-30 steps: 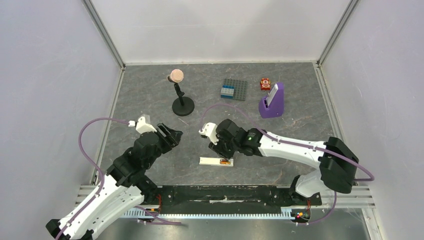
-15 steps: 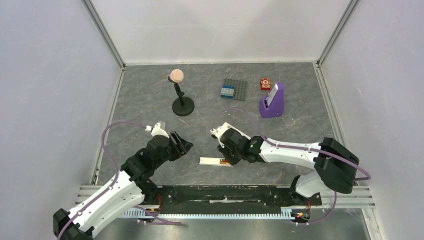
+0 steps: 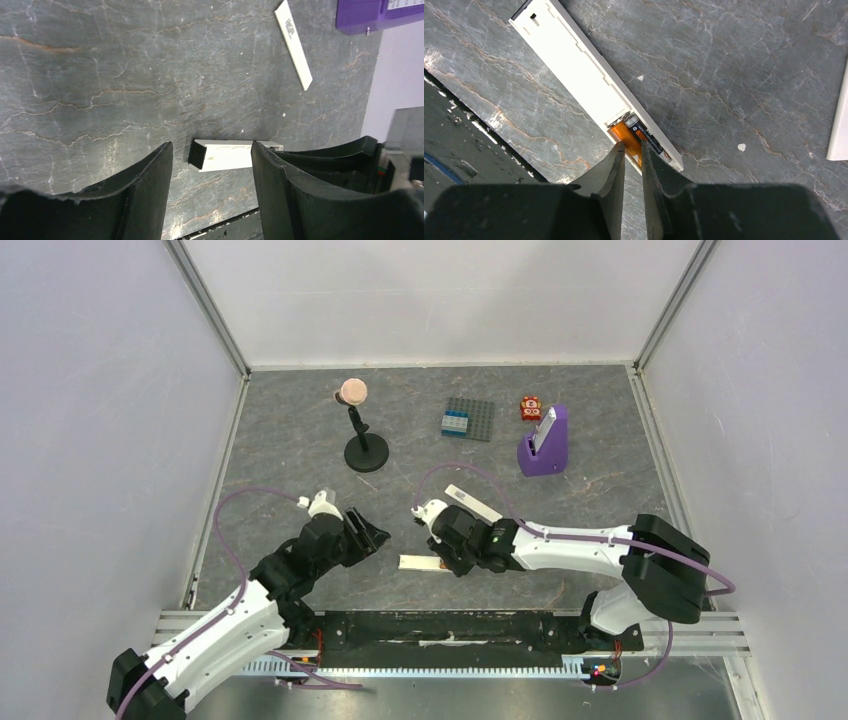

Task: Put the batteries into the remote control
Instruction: Place the remote control at the center of the board.

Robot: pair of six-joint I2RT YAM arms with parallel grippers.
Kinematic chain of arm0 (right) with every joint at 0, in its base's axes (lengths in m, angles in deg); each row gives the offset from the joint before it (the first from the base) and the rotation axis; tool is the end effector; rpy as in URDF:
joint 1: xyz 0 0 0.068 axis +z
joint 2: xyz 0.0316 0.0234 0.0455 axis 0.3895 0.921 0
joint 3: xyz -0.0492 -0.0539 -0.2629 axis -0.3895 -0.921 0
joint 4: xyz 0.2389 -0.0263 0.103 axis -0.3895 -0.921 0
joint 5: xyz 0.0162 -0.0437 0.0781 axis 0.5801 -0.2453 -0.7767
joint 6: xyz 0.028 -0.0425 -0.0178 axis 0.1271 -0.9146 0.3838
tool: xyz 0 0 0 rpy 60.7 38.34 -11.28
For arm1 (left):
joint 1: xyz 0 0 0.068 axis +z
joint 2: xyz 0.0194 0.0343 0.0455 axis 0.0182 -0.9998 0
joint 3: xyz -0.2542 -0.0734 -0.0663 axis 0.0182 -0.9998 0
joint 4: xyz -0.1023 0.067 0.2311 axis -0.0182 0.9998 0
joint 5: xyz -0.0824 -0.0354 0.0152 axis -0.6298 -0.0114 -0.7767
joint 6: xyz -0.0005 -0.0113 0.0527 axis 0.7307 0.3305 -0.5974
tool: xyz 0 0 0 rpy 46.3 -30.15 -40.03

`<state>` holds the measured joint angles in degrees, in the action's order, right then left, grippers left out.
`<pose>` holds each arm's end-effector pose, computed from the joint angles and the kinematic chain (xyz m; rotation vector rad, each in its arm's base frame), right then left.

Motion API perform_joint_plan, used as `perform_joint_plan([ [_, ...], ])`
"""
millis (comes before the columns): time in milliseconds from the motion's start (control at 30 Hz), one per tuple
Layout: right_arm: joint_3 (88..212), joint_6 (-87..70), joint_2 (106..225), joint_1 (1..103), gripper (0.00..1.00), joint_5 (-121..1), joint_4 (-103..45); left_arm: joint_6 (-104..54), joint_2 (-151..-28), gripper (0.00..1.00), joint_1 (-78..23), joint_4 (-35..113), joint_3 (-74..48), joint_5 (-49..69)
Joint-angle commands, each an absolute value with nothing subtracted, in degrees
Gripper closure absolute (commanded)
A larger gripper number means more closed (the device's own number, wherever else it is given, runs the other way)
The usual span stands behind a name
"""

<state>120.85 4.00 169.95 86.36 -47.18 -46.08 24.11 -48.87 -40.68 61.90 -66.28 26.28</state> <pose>0.1317 0.2558 0.1791 -0.9500 2.4258 0.4326 0.1129 -0.0871 0.1912 -0.5072 2.2650 -0.8061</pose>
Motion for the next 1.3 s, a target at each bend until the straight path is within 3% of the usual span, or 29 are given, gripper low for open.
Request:
perform_joint_plan([
  [0,123.06,4.12,171.0,86.91,0.8,-43.08,-44.4,26.27,-49.12,0.36,-40.77,58.63,-67.29,25.52],
  [600,123.15,5.36,175.77,86.97,0.85,-40.84,-45.89,26.75,-48.83,0.37,-40.79,58.37,-69.13,25.87],
  [1267,124.73,5.53,185.31,89.98,0.86,-29.26,-53.51,26.79,-48.04,0.37,-40.83,57.79,-69.84,26.16],
])
